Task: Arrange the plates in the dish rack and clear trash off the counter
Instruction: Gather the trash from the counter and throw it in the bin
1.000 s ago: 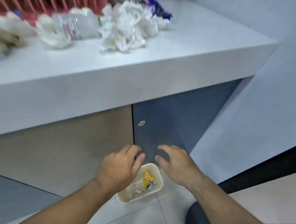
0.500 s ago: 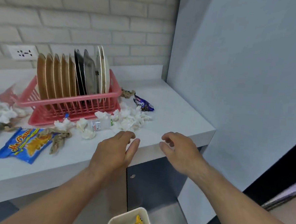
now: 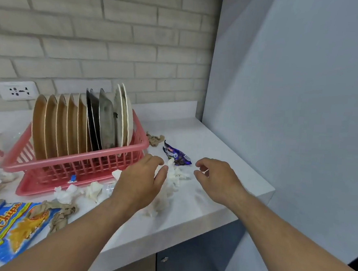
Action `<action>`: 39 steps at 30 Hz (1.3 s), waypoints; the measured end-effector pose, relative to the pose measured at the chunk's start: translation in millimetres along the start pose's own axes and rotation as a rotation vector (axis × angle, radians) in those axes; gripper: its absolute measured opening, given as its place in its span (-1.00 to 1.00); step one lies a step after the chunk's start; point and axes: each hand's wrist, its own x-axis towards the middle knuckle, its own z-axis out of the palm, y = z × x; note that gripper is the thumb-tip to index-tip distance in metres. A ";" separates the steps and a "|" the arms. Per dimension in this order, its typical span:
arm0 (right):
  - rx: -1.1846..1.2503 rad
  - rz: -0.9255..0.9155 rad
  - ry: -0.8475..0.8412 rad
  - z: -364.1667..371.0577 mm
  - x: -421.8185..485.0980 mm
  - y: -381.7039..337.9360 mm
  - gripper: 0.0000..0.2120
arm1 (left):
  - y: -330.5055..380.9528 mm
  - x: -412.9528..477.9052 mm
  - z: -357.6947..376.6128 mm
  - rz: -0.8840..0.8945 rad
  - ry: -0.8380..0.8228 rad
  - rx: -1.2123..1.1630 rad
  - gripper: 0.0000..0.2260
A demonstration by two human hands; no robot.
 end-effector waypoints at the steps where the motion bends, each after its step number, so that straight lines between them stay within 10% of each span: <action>1: -0.004 0.004 0.001 1.1 9.4 0.6 -0.73 | -3.4 10.1 2.0 0.009 -0.008 0.002 -0.76; 17: -0.141 -0.075 -0.223 65.9 190.0 30.1 -0.53 | -16.9 136.0 89.2 -0.166 0.034 -0.082 -0.70; 21: -0.102 -0.100 -0.257 72.1 209.1 54.1 -0.73 | -25.3 172.9 116.7 -0.231 0.027 -0.044 -0.69; 30: 0.119 0.050 -0.062 18.9 226.0 107.6 -0.86 | -66.1 238.7 160.0 -0.572 -0.320 0.427 -0.68; 39: 0.298 0.103 -0.184 8.7 221.3 113.2 -0.74 | -55.6 237.5 175.3 -0.362 -0.345 0.258 -0.71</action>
